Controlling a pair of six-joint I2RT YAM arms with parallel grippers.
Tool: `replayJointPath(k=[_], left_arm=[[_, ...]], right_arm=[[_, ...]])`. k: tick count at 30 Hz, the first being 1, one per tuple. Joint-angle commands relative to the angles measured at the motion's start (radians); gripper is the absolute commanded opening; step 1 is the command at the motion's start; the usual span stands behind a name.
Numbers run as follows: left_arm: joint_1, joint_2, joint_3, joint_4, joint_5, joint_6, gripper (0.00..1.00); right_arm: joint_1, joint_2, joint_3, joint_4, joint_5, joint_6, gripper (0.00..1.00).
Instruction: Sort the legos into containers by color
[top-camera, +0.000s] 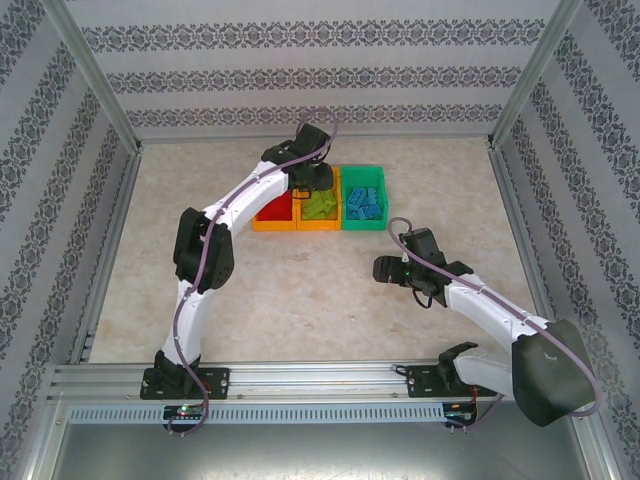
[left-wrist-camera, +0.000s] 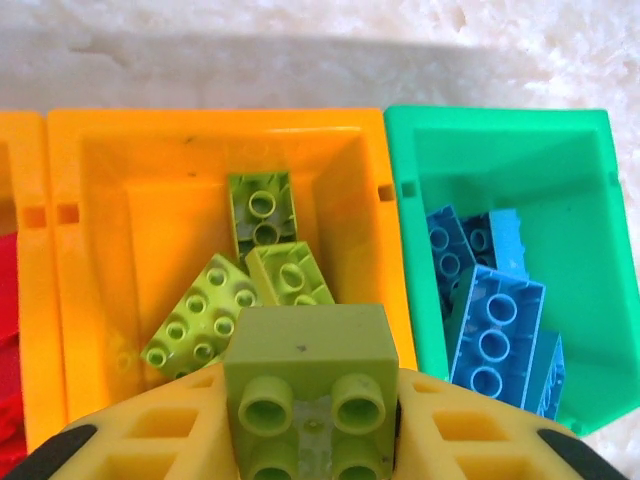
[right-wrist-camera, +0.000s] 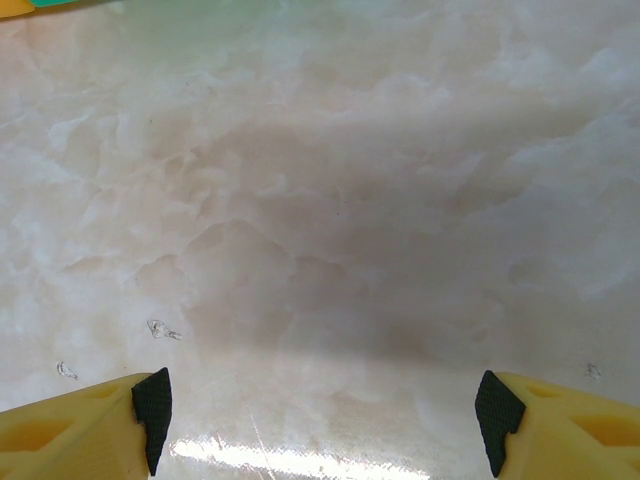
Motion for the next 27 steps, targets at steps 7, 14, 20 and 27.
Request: replayJointPath(k=[7, 14, 20, 27], left_arm=[[0.016, 0.038, 0.037, -0.034, -0.033, 0.012, 0.41], [0.016, 0.029, 0.035, -0.037, -0.024, 0.005, 0.55], [0.016, -0.018, 0.007, -0.041, -0.048, 0.009, 0.74], [0.009, -0.196, -0.176, 0.047, -0.107, 0.068, 1.00]], right_arm=[[-0.002, -0.037, 0.008, -0.037, 0.021, -0.003, 0.83], [-0.003, -0.058, 0.000, -0.032, 0.050, -0.022, 0.87], [-0.005, -0.089, 0.000, -0.014, 0.105, -0.057, 0.98], [-0.021, -0.108, 0.050, 0.046, 0.221, -0.172, 0.98]])
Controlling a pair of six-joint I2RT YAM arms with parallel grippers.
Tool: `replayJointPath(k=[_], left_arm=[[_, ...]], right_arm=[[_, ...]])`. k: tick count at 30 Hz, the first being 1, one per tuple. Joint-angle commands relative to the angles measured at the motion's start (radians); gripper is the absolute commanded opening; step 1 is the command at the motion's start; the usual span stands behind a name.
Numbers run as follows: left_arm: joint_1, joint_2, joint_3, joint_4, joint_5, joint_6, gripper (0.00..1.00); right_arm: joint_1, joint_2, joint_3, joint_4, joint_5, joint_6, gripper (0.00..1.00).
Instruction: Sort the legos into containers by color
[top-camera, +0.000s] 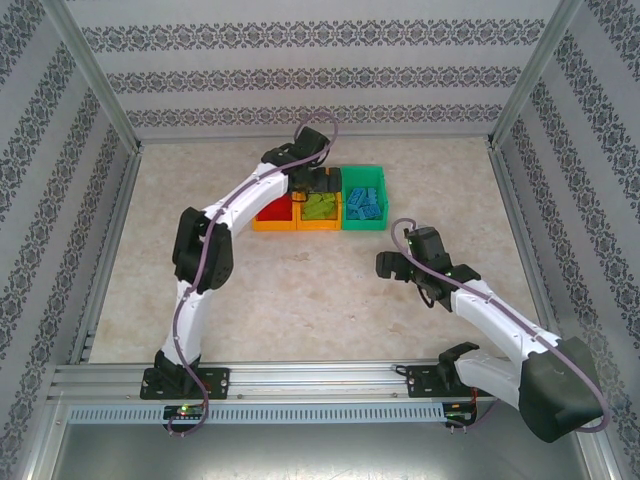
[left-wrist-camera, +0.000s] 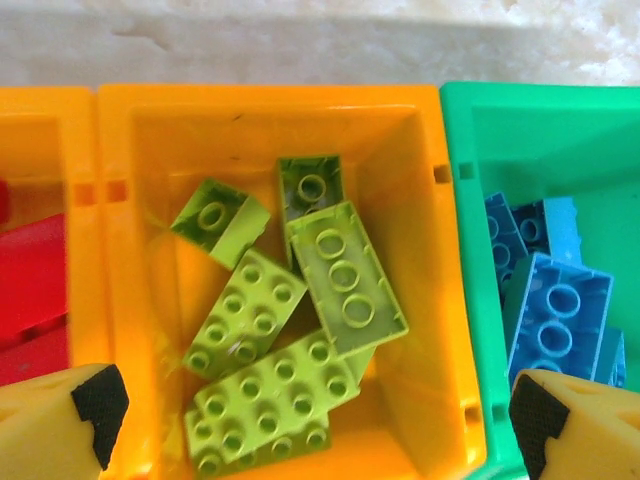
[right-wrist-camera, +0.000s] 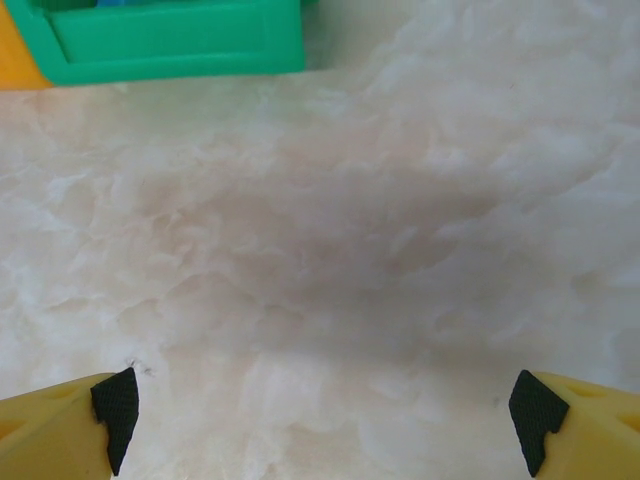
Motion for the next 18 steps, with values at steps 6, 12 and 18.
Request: replayJointPath(k=[6, 12, 18], left_arm=[[0.006, -0.419, -0.481, 0.290, -0.119, 0.193, 1.00], [0.014, -0.642, -0.775, 0.395, -0.259, 0.305, 0.99], [0.039, -0.796, -0.981, 0.550, -0.251, 0.348, 0.99]], right_arm=[[-0.085, -0.058, -0.009, 0.239, 0.273, -0.214, 0.98], [-0.215, -0.130, -0.142, 0.484, 0.254, -0.256, 0.98], [-0.281, 0.060, -0.147, 0.712, 0.259, -0.266, 0.98]])
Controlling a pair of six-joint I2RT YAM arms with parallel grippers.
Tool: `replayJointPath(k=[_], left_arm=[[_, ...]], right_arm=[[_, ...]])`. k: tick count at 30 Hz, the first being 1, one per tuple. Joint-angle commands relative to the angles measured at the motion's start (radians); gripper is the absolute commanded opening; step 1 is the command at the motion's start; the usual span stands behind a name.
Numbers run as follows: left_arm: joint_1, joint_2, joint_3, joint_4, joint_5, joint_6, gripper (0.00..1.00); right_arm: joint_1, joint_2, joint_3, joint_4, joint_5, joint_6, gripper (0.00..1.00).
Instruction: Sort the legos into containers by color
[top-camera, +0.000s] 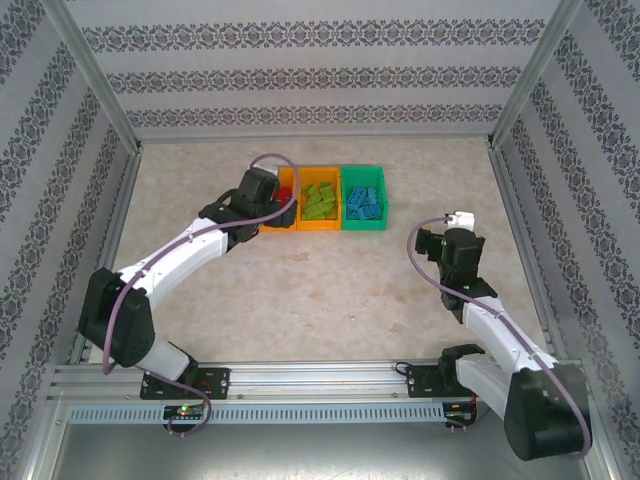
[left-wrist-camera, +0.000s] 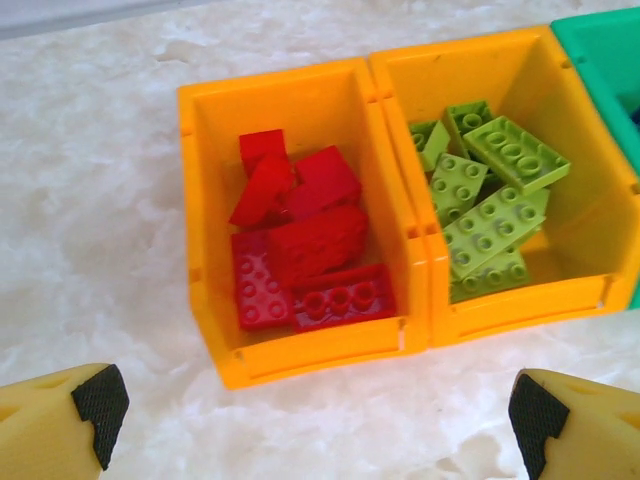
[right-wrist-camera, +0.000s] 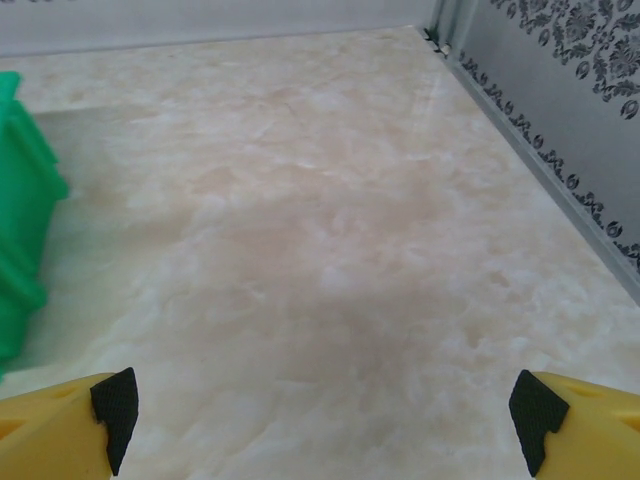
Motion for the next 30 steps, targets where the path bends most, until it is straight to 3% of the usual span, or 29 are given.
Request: replayJointPath(k=[1, 8, 10, 12, 13, 18, 19, 23, 30], left_arm=[[0.027, -0.101, -0.107, 0.182, -0.020, 0.067, 0.99], [0.126, -0.217, -0.242, 0.213, -0.109, 0.059, 0.99], [0.154, -0.244, -0.290, 0.248, -0.129, 0.087, 0.99], [0.178, -0.266, -0.331, 0.289, -0.149, 0.118, 0.99], [0.189, -0.275, -0.351, 0.308, -0.153, 0.142, 0.99], [0.231, -0.299, -0.502, 0.537, -0.189, 0.276, 0.99], [0.246, -0.302, -0.541, 0.591, -0.183, 0.286, 0.99], [0.315, -0.257, -0.603, 0.690, -0.070, 0.278, 0.99], [0.377, -0.002, -0.645, 0.989, 0.064, 0.286, 0.99]], right_arm=[[-0.010, 0.124, 0.026, 0.191, 0.018, -0.033, 0.98], [-0.022, 0.309, 0.043, 0.388, 0.015, -0.057, 0.98], [-0.034, 0.398, 0.014, 0.561, -0.012, -0.059, 0.98], [-0.028, 0.403, 0.071, 0.437, -0.063, -0.085, 0.98], [-0.032, 0.409, 0.054, 0.487, -0.074, -0.086, 0.98], [-0.051, 0.461, -0.010, 0.651, -0.146, -0.087, 0.98], [-0.052, 0.439, 0.005, 0.587, -0.156, -0.089, 0.98], [-0.054, 0.445, 0.002, 0.601, -0.169, -0.092, 0.98], [-0.054, 0.448, -0.001, 0.613, -0.169, -0.093, 0.98]])
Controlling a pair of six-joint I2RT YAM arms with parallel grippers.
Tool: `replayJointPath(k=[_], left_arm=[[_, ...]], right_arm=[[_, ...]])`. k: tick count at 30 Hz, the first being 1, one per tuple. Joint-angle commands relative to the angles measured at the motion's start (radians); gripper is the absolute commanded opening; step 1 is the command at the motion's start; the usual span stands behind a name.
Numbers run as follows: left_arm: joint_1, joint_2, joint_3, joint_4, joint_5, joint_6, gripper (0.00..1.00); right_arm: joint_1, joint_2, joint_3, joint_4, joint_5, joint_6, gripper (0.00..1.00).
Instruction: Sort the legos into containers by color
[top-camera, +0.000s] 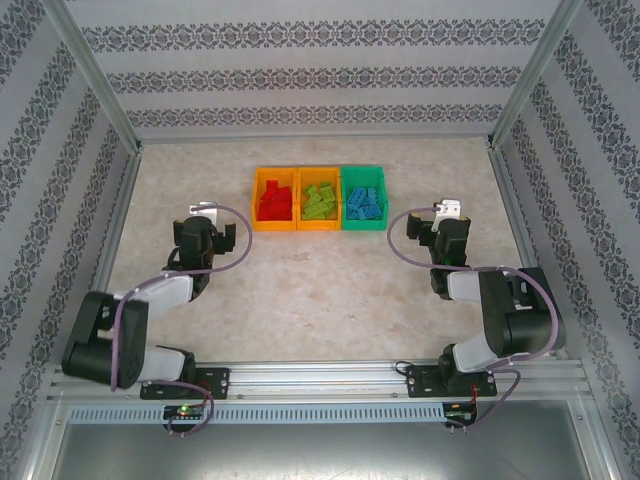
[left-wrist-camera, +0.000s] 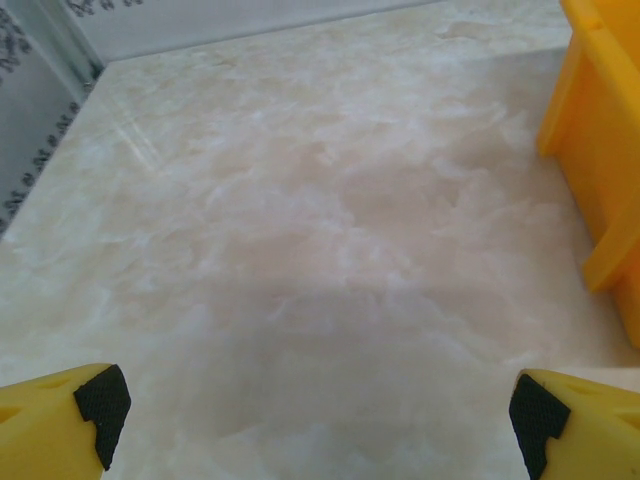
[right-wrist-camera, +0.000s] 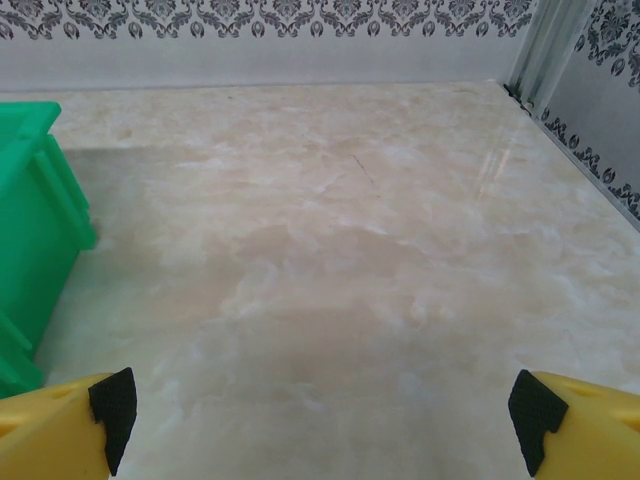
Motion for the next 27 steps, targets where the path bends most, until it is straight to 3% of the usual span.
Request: replayJointPath(k=[1, 7, 27], left_arm=[[0.038, 0.101, -0.035, 0.238, 0.119, 0.029, 1.00], [0.113, 0.167, -0.063, 0.338, 0.243, -0.017, 1.00], [0.131, 0.171, -0.055, 0.322, 0.236, -0.044, 0.99]], right_arm=[[-0.009, 0.002, -0.010, 0.040, -0.025, -0.010, 0.98], [-0.009, 0.002, -0.010, 0.040, -0.026, -0.010, 0.98], [-0.009, 0.002, -0.010, 0.040, -0.027, -0.010, 0.98]])
